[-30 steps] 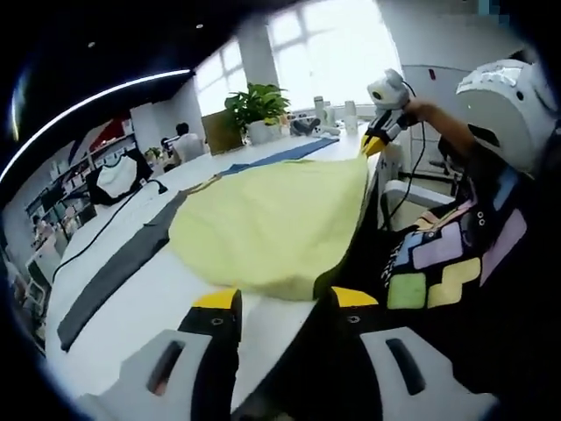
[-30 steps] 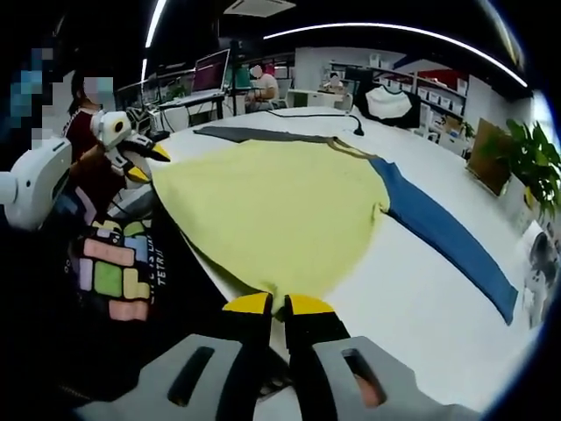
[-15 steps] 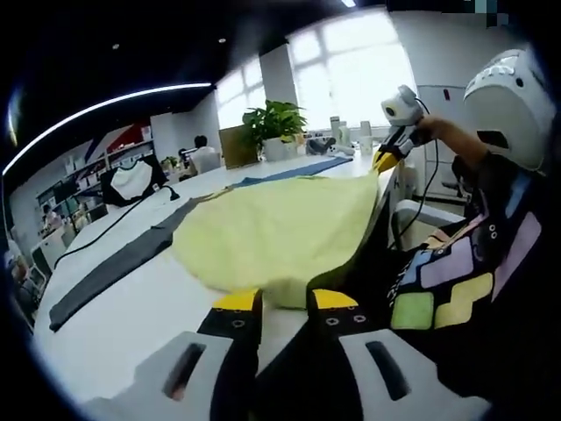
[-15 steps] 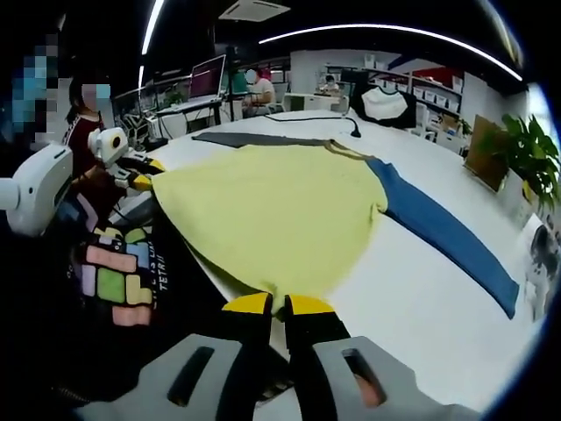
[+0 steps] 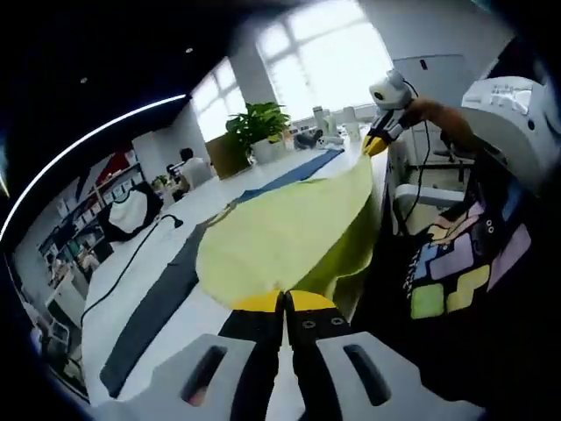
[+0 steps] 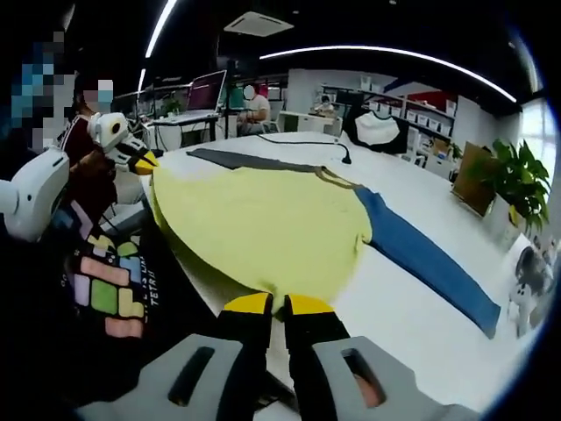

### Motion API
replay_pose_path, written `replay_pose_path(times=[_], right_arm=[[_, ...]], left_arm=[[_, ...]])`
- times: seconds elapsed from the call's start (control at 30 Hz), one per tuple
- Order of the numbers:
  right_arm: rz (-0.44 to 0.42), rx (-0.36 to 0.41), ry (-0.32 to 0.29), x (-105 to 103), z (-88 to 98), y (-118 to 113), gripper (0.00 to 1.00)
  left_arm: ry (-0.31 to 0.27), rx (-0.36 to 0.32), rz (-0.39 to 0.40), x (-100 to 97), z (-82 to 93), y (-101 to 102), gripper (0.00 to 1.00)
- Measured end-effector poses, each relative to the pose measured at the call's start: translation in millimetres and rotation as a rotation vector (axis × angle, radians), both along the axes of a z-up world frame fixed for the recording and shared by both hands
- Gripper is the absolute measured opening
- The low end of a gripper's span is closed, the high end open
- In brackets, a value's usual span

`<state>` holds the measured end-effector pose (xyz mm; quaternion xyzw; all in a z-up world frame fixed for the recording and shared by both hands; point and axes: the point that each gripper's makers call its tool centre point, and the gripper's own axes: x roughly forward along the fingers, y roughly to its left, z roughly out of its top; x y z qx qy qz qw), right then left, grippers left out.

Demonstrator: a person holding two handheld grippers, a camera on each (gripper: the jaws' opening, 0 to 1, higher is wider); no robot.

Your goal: Fold the garment on the visible template until the final outline fits inside the template.

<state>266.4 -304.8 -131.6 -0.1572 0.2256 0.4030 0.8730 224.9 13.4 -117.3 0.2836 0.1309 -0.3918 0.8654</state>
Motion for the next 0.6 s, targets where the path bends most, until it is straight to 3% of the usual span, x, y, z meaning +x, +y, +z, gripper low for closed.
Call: replay_pose_path(times=[0.13, 0.33, 0.4, 0.5, 0.6], right_arm=[[0.004, 0.013, -0.011, 1, 2.7, 2, 0.03], [0.018, 0.017, -0.013, -1, 7.6, 4, 0.03], [0.031, -0.015, -0.017, -4, 5.8, 4, 0.03], [0.051, -0.041, -0.016, -10, 0.3, 5, 0.03], [0.067, -0.058, 0.008, -16, -9.5, 6, 0.03]], left_arm=[[0.040, 0.107, -0.063, -0.1, 5.8, 4, 0.01], [0.047, 0.371, -0.218, 0.0, 3.2, 4, 0.01], [0.118, 0.416, -0.269, -9.8, -3.9, 2, 0.01], [0.147, 0.488, -0.332, -20.2, -15.2, 1, 0.01], [0.166, 0.497, -0.335, -25.5, -27.9, -1, 0.01]])
